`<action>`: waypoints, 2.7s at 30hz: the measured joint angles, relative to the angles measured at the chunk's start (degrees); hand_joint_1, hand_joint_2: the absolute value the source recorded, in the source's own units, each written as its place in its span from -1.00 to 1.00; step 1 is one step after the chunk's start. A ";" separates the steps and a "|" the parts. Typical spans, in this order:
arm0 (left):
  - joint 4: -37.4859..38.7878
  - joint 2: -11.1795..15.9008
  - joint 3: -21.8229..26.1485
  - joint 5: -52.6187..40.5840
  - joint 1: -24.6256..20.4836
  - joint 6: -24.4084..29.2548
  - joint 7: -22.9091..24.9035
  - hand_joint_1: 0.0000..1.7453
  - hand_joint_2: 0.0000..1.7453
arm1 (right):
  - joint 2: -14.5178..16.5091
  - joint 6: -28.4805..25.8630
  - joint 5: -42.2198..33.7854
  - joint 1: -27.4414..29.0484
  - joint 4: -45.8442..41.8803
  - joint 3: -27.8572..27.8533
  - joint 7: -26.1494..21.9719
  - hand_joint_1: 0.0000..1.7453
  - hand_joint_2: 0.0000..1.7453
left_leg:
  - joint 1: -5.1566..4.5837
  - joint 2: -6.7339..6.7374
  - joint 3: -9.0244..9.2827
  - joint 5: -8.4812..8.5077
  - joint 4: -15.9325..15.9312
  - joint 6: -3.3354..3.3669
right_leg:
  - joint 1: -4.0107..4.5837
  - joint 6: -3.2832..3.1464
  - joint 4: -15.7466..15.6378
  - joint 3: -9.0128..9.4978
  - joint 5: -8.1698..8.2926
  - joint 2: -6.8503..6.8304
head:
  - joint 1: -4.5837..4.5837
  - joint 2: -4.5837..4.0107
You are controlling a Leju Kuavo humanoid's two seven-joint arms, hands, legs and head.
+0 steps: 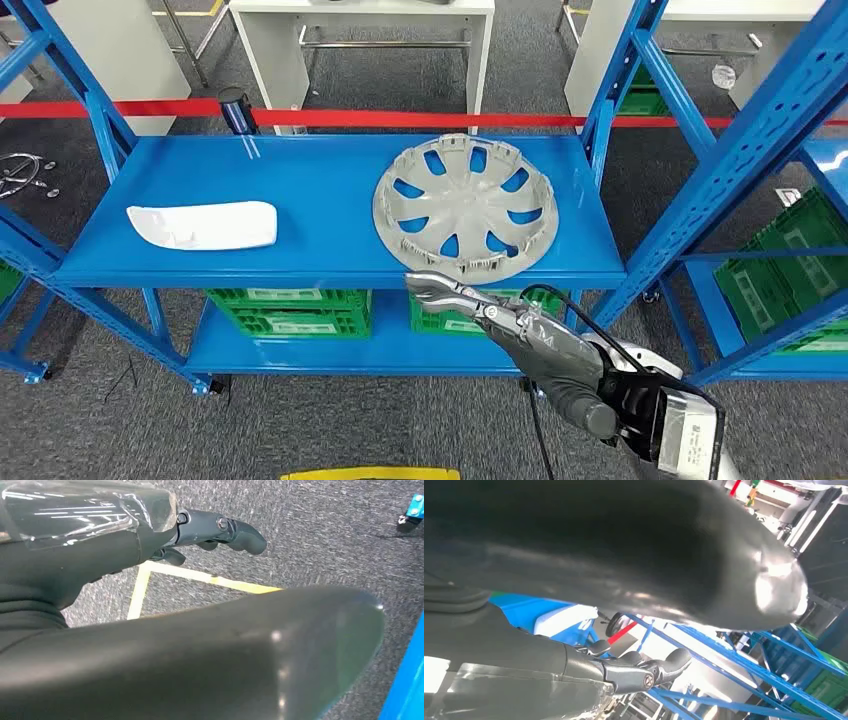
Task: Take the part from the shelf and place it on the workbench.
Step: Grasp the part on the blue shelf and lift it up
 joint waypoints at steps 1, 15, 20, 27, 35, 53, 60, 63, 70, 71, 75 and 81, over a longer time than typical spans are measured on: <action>0.09 0.00 0.01 -0.01 0.01 0.01 -0.05 -1.00 -1.00 | -0.04 0.00 0.03 0.00 0.02 0.01 0.04 -1.00 -1.00 | 0.05 -0.03 0.53 -0.38 0.00 -0.09 | -0.08 0.30 -1.41 0.07 0.52 -0.01 | -0.01 0.00; 1.90 0.24 -0.36 -1.11 -0.32 1.00 -1.87 -1.00 -1.00 | -0.45 -0.38 0.40 -0.81 -0.26 0.36 1.04 -1.00 -1.00 | 0.79 0.50 -4.94 -11.07 17.00 -3.93 | -0.49 -2.23 -15.30 5.20 11.45 -0.45 | -0.32 0.00; 2.18 0.24 -0.34 -1.20 -0.29 1.01 -2.15 -1.00 -1.00 | -0.47 -0.38 0.80 -0.77 -0.32 0.48 1.11 -1.00 0.00 | 0.55 0.62 -3.63 -1.44 4.98 -2.94 | -0.26 -1.71 -15.34 6.43 10.56 -0.15 | -0.25 0.00; 3.06 0.43 -0.73 -3.13 -0.25 1.90 -3.38 -1.00 -1.00 | -1.30 -0.05 3.57 -1.59 -0.03 3.14 3.17 -1.00 1.00 | 0.52 0.61 -1.87 0.83 1.45 -0.81 | -0.08 -0.49 -10.64 4.21 7.75 -0.21 | -0.09 0.00; 6.07 1.58 -1.61 -4.26 -0.47 2.80 -4.41 -1.00 -1.00 | -1.77 0.02 5.44 -5.80 3.36 9.40 5.25 -1.00 1.00 | 0.08 0.12 -1.12 -0.21 1.63 -1.11 | -0.10 0.82 -11.87 2.38 10.85 -0.30 | -0.01 0.00; 16.29 6.59 -3.44 -5.15 -1.35 6.85 -7.67 -1.00 -1.00 | 2.43 1.17 -3.25 -23.70 18.41 21.27 16.50 -1.00 1.00 | 0.18 0.57 -4.48 1.70 2.59 -2.63 | 0.29 -1.95 -15.61 5.09 11.40 0.25 | -0.48 0.00; 16.57 6.30 -3.31 -4.20 -1.45 6.97 -7.17 -1.00 -1.00 | 5.48 -0.98 2.25 -27.91 24.04 24.41 18.00 -1.00 1.00 | 0.55 0.61 -2.88 2.54 0.26 -0.97 | 0.37 -1.37 -5.59 -0.10 7.03 0.09 | -0.29 0.00; 16.65 6.23 -3.26 -4.19 -1.41 6.91 -7.02 -1.00 -1.00 | 5.67 -1.42 3.59 -28.24 25.71 25.27 18.11 -1.00 1.00 | 0.55 0.47 -2.84 2.34 0.31 -0.99 | 0.14 -0.66 0.96 -4.14 5.68 0.04 | -0.28 0.00; 15.92 5.80 -3.10 -3.46 -1.44 6.03 -5.56 -1.00 -1.00 | 6.99 -5.91 13.68 -30.74 32.39 27.01 18.07 -1.00 1.00 | 0.27 0.30 -3.00 0.91 1.72 -2.64 | 0.10 -0.71 -15.31 3.29 12.52 -0.17 | -0.36 0.00; 15.60 5.66 -3.07 -3.21 -1.44 6.03 -5.25 -1.00 -1.00 | 7.12 -7.02 16.25 -31.05 33.60 27.08 17.87 -1.00 1.00 | 0.40 0.32 -3.12 0.77 1.82 -2.87 | 0.02 -1.03 -15.35 3.34 12.52 -0.14 | -0.34 0.00; 14.41 5.10 -2.98 -2.80 -1.45 6.07 -4.65 -1.00 -1.00 | 7.77 -9.47 26.74 -31.98 38.19 26.94 17.33 -1.00 1.00 | 0.80 0.47 -7.61 -3.79 10.89 -4.01 | -0.34 -1.98 -15.50 3.69 12.44 -0.08 | -0.58 0.00; 14.46 5.26 -3.30 -2.85 -1.42 7.07 -4.93 -1.00 -1.00 | 8.05 -7.83 38.05 -29.63 43.06 25.51 17.30 -1.00 1.00 | 0.76 0.48 -8.28 -0.03 9.19 -3.51 | -0.10 -2.11 -15.49 4.04 12.22 0.15 | -0.60 0.00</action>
